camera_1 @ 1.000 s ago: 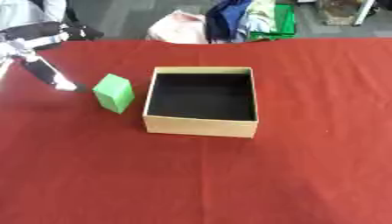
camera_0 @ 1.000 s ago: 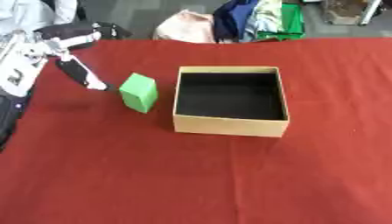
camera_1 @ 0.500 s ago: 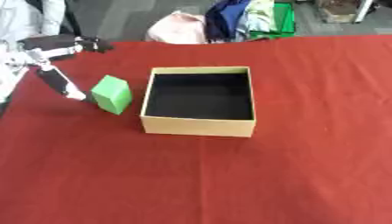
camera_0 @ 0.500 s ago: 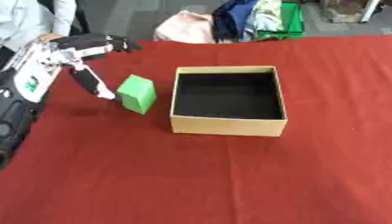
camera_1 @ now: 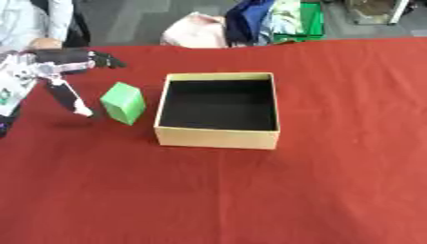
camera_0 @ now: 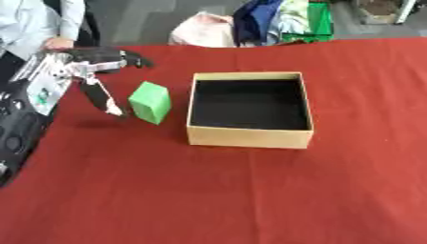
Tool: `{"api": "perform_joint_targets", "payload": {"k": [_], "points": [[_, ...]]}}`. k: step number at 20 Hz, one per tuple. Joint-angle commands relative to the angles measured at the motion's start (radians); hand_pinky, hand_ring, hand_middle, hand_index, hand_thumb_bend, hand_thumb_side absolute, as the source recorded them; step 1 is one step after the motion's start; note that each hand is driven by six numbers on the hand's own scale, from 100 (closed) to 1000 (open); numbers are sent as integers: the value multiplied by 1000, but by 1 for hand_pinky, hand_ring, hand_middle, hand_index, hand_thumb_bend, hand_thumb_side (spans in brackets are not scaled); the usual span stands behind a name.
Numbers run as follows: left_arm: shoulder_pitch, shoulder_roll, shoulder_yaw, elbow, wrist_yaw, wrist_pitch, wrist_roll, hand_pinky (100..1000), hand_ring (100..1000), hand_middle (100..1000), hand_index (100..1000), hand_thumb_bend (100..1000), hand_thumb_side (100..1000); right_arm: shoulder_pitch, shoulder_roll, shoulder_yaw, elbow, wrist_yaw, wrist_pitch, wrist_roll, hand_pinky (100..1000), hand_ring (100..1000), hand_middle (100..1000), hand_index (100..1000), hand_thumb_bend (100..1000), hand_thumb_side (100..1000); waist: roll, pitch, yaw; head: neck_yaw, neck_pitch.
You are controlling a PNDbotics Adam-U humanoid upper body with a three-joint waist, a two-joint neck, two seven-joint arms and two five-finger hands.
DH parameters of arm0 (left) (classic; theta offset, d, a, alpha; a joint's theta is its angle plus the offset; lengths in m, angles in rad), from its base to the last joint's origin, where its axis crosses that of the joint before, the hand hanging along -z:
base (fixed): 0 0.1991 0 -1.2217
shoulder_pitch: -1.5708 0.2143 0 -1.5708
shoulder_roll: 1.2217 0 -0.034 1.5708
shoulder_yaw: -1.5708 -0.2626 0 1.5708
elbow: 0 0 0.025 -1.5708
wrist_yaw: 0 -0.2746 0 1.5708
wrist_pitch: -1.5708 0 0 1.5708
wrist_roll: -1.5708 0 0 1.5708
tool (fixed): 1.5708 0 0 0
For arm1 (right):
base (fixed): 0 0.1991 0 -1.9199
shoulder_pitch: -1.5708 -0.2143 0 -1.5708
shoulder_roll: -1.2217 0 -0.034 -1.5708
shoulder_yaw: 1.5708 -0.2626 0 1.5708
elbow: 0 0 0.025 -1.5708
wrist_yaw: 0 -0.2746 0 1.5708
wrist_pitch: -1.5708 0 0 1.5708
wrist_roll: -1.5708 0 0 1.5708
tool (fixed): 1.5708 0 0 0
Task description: Pick up objects on the table and place them in the box.
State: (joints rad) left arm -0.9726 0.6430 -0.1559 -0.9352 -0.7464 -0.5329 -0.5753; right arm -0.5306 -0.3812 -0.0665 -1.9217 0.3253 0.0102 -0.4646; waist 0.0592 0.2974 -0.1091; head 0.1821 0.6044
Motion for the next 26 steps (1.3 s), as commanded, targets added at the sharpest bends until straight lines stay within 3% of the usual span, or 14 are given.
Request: {"api": "perform_joint_targets", "payload": {"k": [1, 10, 16, 23, 26], "points": [[-23, 16, 5, 1, -9, -345, -332, 890, 904, 921, 1000, 625, 147, -9, -11, -2, -20, -7, -4, -1, 639, 653, 649, 806, 100, 401, 15, -8, -2, 5, -7], [-20, 5, 8, 9, -15, -357, -332, 888, 899, 920, 1000, 591, 150, -6, -17, -4, -19, -20, -4, -4, 637, 654, 647, 806, 100, 400, 23, 5, -15, 7, -2], [-10, -1, 5, 34, -46, -361, -332, 871, 871, 874, 986, 574, 129, -4, -21, -5, -17, -28, -4, -8, 636, 655, 648, 807, 100, 401, 28, 12, -19, 8, 9], [-6, -3, 11, 61, -73, -359, -332, 839, 824, 787, 891, 544, 100, -2, -22, -8, -16, -30, -4, -15, 636, 655, 646, 806, 100, 416, 30, 13, -24, 11, 12], [-6, -5, 21, 68, -77, -355, -332, 826, 793, 730, 833, 486, 100, 1, -21, -9, -17, -31, -5, -17, 635, 655, 646, 807, 100, 402, 31, 12, -25, 12, 11]]}}
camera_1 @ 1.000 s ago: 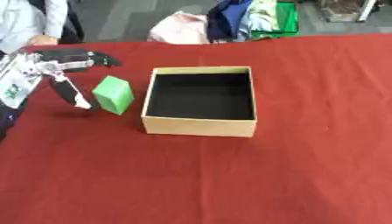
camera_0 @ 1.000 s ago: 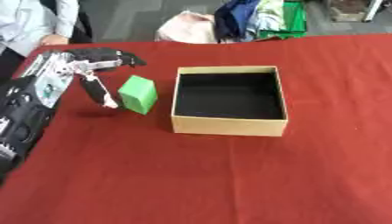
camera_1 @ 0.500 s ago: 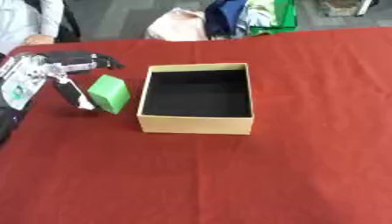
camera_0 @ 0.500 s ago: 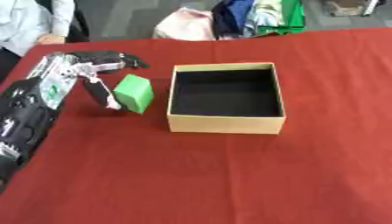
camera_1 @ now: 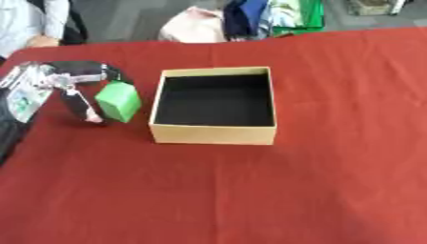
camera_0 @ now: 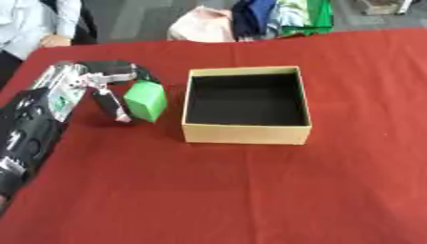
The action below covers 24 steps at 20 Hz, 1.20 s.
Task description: Pick up objects on the table and place them in the box.
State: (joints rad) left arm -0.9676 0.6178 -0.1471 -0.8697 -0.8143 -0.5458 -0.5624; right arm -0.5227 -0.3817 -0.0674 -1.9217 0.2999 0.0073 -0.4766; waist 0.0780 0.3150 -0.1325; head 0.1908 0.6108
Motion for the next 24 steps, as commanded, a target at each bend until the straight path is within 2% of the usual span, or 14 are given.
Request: {"api": "perform_joint_targets", "payload": {"k": [1, 4, 11, 14, 19, 24], "points": [[-11, 19, 16, 0, 0, -340, -345, 821, 781, 705, 813, 476, 100, -6, -20, -8, -16, -7, -1, -6, 635, 655, 646, 807, 100, 403, 12, -6, -2, 3, 4], [-15, 18, 30, -22, 40, -324, -345, 790, 743, 634, 746, 429, 100, -5, -19, -8, -16, -8, -2, -6, 635, 655, 646, 807, 100, 402, 11, -6, -1, 3, 5], [-13, 27, 47, -79, 116, -255, -345, 741, 684, 565, 670, 353, 100, -1, -17, -9, -15, -8, -2, -4, 635, 655, 645, 806, 100, 402, 9, -10, 1, 0, 8], [-16, 32, 51, -102, 129, -234, -345, 717, 640, 518, 599, 306, 100, 0, -16, -9, -16, -5, -2, -2, 636, 656, 645, 806, 100, 402, 8, -15, 3, -3, 9], [-28, 40, 63, -156, 140, -205, -345, 699, 628, 514, 591, 294, 100, 1, -14, -10, -16, 0, -3, -1, 637, 656, 645, 806, 100, 403, 6, -22, 7, -13, 11], [-50, 32, 77, -254, 179, -174, -318, 697, 640, 521, 604, 259, 100, 1, -7, -10, -19, 6, -4, 0, 638, 656, 645, 805, 100, 404, 3, -30, 7, -14, 8]]}}
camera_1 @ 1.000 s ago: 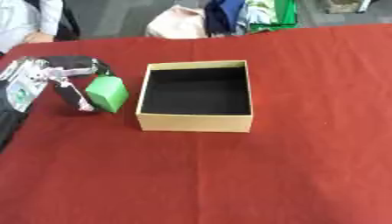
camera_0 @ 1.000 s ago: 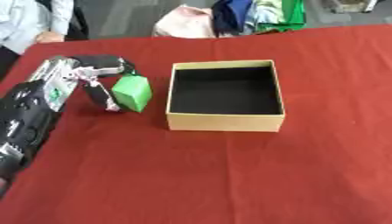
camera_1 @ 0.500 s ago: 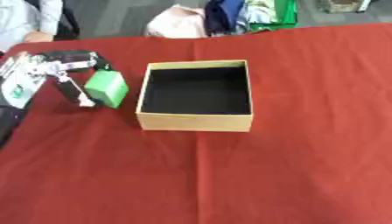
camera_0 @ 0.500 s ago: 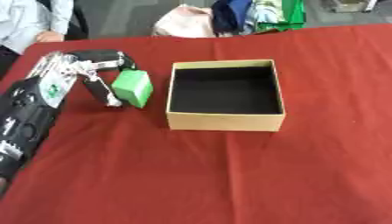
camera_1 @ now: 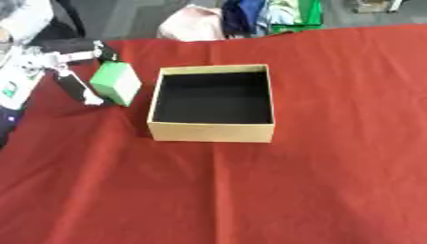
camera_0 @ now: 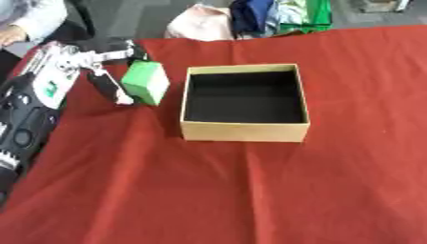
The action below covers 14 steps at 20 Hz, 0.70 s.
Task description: Pick up objects on the table and place them in the box.
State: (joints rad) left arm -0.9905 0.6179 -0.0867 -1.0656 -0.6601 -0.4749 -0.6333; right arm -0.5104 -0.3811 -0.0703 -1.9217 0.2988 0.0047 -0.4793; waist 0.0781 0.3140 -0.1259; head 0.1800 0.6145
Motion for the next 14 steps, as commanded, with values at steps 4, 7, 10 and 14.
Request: {"api": "perform_joint_targets", "payload": {"k": [4, 7, 10, 14], "points": [[-39, 27, 19, -131, 53, -207, -179, 697, 638, 523, 605, 267, 100, -11, -2, -6, -21, 10, -3, 4, 639, 657, 645, 805, 100, 405, 0, -35, 1, -4, -1], [-40, 22, 11, -173, 33, -165, -84, 687, 630, 517, 601, 244, 100, -12, 1, -7, -22, 12, -3, 5, 639, 657, 645, 805, 100, 405, -2, -36, 0, -3, -3], [-35, 18, -17, -182, 24, -148, -50, 706, 651, 543, 641, 293, 100, -13, 2, -6, -22, 12, -3, 5, 639, 657, 645, 805, 100, 406, -2, -36, -1, -3, -3], [-31, 14, -24, -170, 17, -144, -61, 685, 633, 529, 622, 225, 100, -12, 0, -6, -21, 10, -2, 4, 638, 658, 645, 805, 100, 405, 0, -33, -1, -5, 1]]}}
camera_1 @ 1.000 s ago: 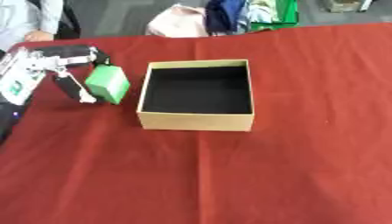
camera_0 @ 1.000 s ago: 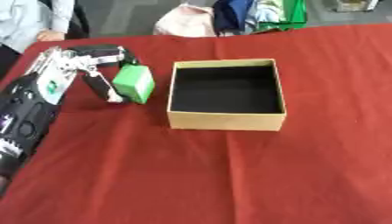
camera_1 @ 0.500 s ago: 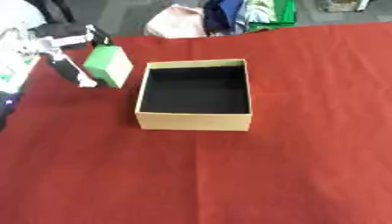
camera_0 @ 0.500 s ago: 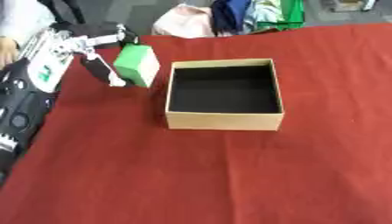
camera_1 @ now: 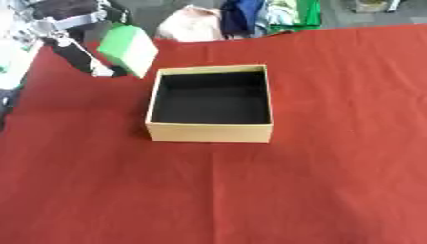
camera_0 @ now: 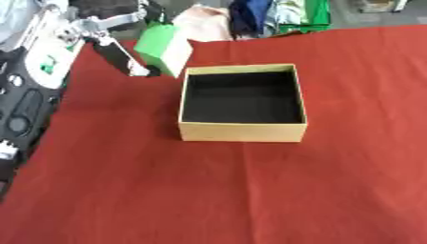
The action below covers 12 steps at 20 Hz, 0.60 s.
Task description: Pick up objects on the table and place them in the box.
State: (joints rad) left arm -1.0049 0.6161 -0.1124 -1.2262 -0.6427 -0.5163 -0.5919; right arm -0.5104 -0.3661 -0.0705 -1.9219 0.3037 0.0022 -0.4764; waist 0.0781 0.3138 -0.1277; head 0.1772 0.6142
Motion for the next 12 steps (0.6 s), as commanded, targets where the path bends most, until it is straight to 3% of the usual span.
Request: {"api": "perform_joint_targets", "payload": {"k": [1, 6, 10, 12], "points": [[-17, 12, -4, -11, 11, -106, -102, 682, 630, 527, 619, 216, 100, -13, -16, -6, -21, 4, 0, 1, 638, 658, 645, 805, 100, 405, 0, -32, 0, -3, 2], [-31, -16, -23, -15, 39, -99, -83, 676, 622, 519, 611, 204, 100, -17, -13, -5, -21, 2, -1, 1, 638, 656, 645, 805, 100, 405, -2, -28, -7, 1, 5], [-50, -79, -28, 12, 7, -62, -17, 672, 619, 520, 611, 152, 100, -21, -6, -5, -24, 3, -3, 2, 640, 656, 645, 805, 100, 407, -5, -29, -12, 9, 3], [-59, -114, -32, 17, -25, -33, 14, 671, 619, 520, 611, 168, 100, -25, -1, -4, -26, 4, -4, 3, 640, 657, 646, 805, 100, 408, -7, -29, -15, 14, -3]]}}
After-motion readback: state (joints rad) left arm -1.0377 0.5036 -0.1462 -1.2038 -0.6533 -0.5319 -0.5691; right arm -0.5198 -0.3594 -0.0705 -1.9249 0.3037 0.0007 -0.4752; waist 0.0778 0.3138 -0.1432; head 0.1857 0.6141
